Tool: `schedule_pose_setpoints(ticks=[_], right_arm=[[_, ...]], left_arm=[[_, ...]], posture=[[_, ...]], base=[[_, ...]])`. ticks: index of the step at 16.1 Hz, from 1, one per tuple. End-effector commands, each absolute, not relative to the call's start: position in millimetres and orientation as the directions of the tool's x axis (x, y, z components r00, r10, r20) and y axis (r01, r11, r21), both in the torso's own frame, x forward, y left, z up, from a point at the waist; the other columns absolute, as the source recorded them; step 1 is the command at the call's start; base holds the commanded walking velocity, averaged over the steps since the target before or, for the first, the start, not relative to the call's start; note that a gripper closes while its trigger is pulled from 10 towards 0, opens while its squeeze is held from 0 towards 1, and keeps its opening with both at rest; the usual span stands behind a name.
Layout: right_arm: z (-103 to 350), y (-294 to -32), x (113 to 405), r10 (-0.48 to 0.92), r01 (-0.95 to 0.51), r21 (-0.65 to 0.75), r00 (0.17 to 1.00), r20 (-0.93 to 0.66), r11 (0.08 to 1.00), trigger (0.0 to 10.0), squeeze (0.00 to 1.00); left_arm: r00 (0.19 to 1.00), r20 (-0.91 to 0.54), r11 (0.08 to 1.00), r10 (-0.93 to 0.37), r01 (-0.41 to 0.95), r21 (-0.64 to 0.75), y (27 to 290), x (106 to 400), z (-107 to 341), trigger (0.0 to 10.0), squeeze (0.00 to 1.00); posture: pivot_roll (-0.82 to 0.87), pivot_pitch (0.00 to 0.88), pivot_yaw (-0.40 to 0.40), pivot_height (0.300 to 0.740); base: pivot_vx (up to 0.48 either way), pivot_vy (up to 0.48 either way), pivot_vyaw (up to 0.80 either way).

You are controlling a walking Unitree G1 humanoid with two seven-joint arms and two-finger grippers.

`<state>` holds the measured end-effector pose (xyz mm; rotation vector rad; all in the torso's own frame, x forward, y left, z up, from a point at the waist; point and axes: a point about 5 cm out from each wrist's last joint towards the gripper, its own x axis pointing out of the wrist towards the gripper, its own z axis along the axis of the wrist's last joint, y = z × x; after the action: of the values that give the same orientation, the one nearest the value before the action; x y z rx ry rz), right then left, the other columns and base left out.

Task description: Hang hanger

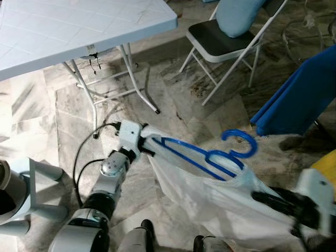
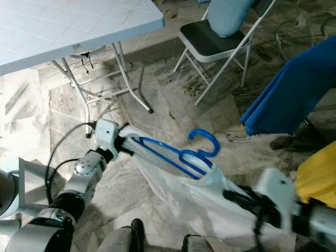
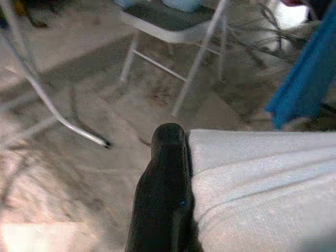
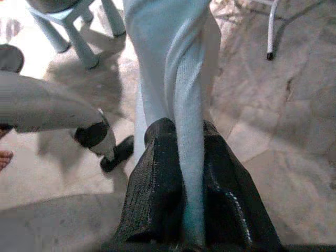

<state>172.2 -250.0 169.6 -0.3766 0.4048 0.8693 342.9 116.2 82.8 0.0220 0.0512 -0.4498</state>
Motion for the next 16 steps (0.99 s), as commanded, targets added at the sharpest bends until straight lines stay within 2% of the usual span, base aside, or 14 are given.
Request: schedule_pose_setpoints(ticks=[1, 3, 4, 7, 10, 12, 14, 15, 16], right_arm=[[181.8, -253.6, 169.5, 0.67, -0.801, -0.159, 0.576, -0.468, 0.577, 10.0, 0.0], [185.8, -257.4, 168.0, 0.663, -0.81, -0.162, 0.562, -0.494, 0.564, 10.0, 0.0], [188.8, -253.6, 165.2, 0.694, -0.829, -0.14, 0.535, -0.482, 0.542, 10.0, 0.0], [205.3, -248.2, 171.5, 0.747, -0.812, -0.104, 0.573, -0.338, 0.575, 10.0, 0.0], [206.5, -239.6, 197.0, 0.689, -0.699, -0.091, 0.715, -0.122, 0.709, 10.0, 0.0], [200.3, -224.9, 223.7, 0.573, -0.572, -0.065, 0.819, -0.003, 0.817, 10.0, 0.0], [194.5, -207.4, 237.2, 0.537, -0.537, -0.025, 0.842, 0.05, 0.843, 10.0, 0.0], [190.4, -193.8, 243.7, 0.536, -0.537, -0.011, 0.842, 0.058, 0.844, 10.0, 0.0], [187.3, -190.1, 245.1, 0.548, -0.547, -0.038, 0.836, 0.037, 0.836, 10.0, 0.0]], left_arm=[[0.922, -0.104, 0.927, -0.373, 0.367, -0.076, 134.0, 339.6, 71.1, 0.0, 0.0], [0.92, -0.112, 0.925, -0.375, 0.362, -0.118, 131.8, 339.7, 69.6, 0.0, 0.0], [0.903, -0.124, 0.903, -0.413, 0.388, -0.184, 126.6, 339.6, 68.0, 0.0, 0.0], [0.879, -0.125, 0.881, -0.461, 0.435, -0.189, 117.8, 335.7, 65.0, 0.0, 0.0], [0.877, -0.13, 0.881, -0.462, 0.436, -0.186, 110.8, 330.5, 59.8, 0.0, 0.0], [0.888, -0.115, 0.891, -0.446, 0.428, -0.152, 108.0, 329.7, 60.6, 0.0, 0.0], [0.884, -0.115, 0.889, -0.454, 0.44, -0.127, 103.1, 327.8, 59.7, 0.0, 0.0], [0.875, -0.125, 0.884, -0.467, 0.458, -0.094, 99.0, 325.0, 57.4, 2.0, 0.0], [0.867, -0.125, 0.876, -0.482, 0.476, -0.081, 96.6, 323.6, 57.0, 10.0, 0.32]], posture=[[-0.17, 0.241, 0.101, 0.74], [-0.18, 0.243, 0.103, 0.74], [-0.18, 0.242, 0.103, 0.74], [-0.18, 0.24, 0.1, 0.74], [-0.17, 0.231, 0.09, 0.74], [-0.16, 0.223, 0.085, 0.74], [-0.16, 0.217, 0.082, 0.74], [-0.16, 0.215, 0.081, 0.74], [-0.15, 0.214, 0.08, 0.74]], base=[[0.0, 0.0, 0.0], [0.0, 0.0, 0.0], [0.0, 0.0, 0.0], [0.0, 0.0, 0.0], [0.0, 0.0, 0.0], [0.0, 0.0, 0.0], [0.0, 0.0, 0.0], [0.0, 0.0, 0.0], [0.0, 0.0, 0.0]])
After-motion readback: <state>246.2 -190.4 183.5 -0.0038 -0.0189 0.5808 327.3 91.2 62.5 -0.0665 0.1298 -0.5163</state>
